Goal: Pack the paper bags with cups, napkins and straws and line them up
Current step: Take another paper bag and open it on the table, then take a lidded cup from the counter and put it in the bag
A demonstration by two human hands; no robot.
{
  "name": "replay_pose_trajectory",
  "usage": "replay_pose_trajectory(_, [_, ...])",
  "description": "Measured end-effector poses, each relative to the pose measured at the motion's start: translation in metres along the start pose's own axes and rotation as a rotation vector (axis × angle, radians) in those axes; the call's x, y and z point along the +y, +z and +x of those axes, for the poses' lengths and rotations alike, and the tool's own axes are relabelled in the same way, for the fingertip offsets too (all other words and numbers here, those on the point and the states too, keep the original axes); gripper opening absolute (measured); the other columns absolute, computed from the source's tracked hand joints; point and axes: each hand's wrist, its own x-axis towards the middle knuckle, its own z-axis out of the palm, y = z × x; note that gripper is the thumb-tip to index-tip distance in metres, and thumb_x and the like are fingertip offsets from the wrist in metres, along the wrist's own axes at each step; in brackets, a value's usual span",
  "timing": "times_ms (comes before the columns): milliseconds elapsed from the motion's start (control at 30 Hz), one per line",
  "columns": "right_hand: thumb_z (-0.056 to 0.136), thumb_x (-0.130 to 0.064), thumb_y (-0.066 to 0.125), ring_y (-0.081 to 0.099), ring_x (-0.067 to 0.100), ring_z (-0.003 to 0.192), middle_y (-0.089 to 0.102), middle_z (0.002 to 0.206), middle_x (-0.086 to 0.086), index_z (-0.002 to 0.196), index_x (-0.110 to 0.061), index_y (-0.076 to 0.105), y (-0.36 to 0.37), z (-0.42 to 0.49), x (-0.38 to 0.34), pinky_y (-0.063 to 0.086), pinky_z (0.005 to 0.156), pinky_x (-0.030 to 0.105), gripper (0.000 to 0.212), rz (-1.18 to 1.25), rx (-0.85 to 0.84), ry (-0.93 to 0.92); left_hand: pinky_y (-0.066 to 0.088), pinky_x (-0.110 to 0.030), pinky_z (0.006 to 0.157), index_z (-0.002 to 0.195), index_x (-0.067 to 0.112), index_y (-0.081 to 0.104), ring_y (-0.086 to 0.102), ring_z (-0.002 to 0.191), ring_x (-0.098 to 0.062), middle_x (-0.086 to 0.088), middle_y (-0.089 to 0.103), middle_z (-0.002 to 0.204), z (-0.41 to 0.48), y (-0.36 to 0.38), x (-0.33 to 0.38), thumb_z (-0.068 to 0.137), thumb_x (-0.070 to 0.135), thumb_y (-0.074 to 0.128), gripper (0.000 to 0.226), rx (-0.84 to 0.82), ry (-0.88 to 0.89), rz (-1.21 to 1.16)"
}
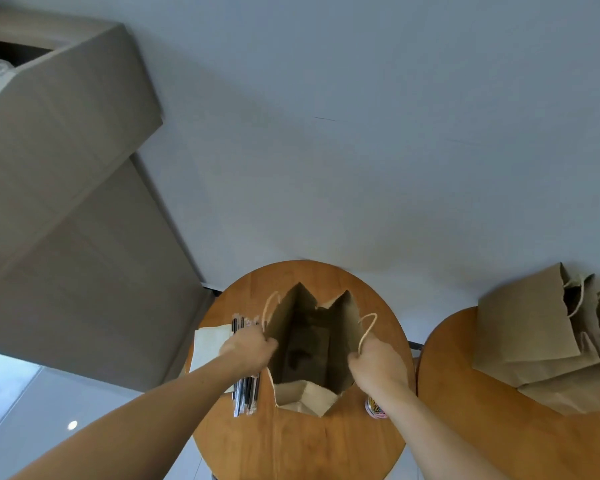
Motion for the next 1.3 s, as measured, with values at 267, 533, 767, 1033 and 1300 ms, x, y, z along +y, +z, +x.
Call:
replay_pose_trajectory(267, [0.088,-0.057,0.059,0.065,0.009,0.075,0.064,0.09,-0.01,0.118,-0.028,0.05,0.014,-0.015,-0.015,0.044,0.053,0.017,0.042,0.005,-0.119,0.025,0.053,-0.023,0.078,0.139,0.027,0.041,0.063,0.103,-0.016,0.002,0.053,0.137,0.017,0.002,-0.007,0.081,0.064,0.056,0.07,-0.165,0.224,-0.005])
replay_pose_trajectory(533, [0.084,-0.054,0.061,0.032,0.024,0.145,0.026,0.161,-0.001,0.156,-0.026,0.018,-0.019,-0.025,-0.03,0.036,0.114,0.044,0.088,0.137,-0.212,-0.048,0.043,-0.042,0.107,0.153,0.034,0.016,0.047,0.133,-0.026,-0.003,0.039,0.154,0.012,-0.051,-0.008,0.072,0.06,0.07,0.101,-0.288,0.36,0.195])
replay_pose_trajectory(767, [0.094,-0.043,0.052,0.029,0.023,0.146,0.027,0.16,0.0,0.154,-0.022,0.027,-0.075,-0.004,-0.074,0.033,0.116,0.043,0.068,0.015,-0.043,-0.297,0.049,-0.043,0.099,0.142,0.022,0.04,0.052,0.117,-0.026,-0.004,0.054,0.132,-0.019,-0.104,0.029,0.082,0.04,0.058,0.065,0.081,0.342,0.291])
replay_pose_trajectory(1033, [0.095,-0.05,0.047,0.031,0.02,0.142,0.031,0.156,-0.002,0.152,-0.019,0.03,-0.105,0.021,-0.143,0.035,0.112,0.038,0.067,-0.068,-0.018,-0.552,0.035,-0.045,0.113,0.155,0.018,0.023,0.031,0.142,-0.027,-0.006,0.033,0.156,-0.071,-0.185,0.037,0.093,0.045,0.053,0.074,0.335,0.227,0.386])
replay_pose_trajectory(1300, [0.094,-0.052,0.052,0.035,0.018,0.137,0.038,0.15,-0.003,0.147,-0.019,0.039,-0.148,0.008,-0.281,0.034,0.109,0.034,0.063,-0.034,0.089,-0.808,0.035,-0.044,0.11,0.152,0.021,0.03,0.031,0.141,-0.027,-0.004,0.037,0.153,-0.128,-0.316,-0.004,0.087,0.043,0.057,0.073,0.681,0.183,0.281])
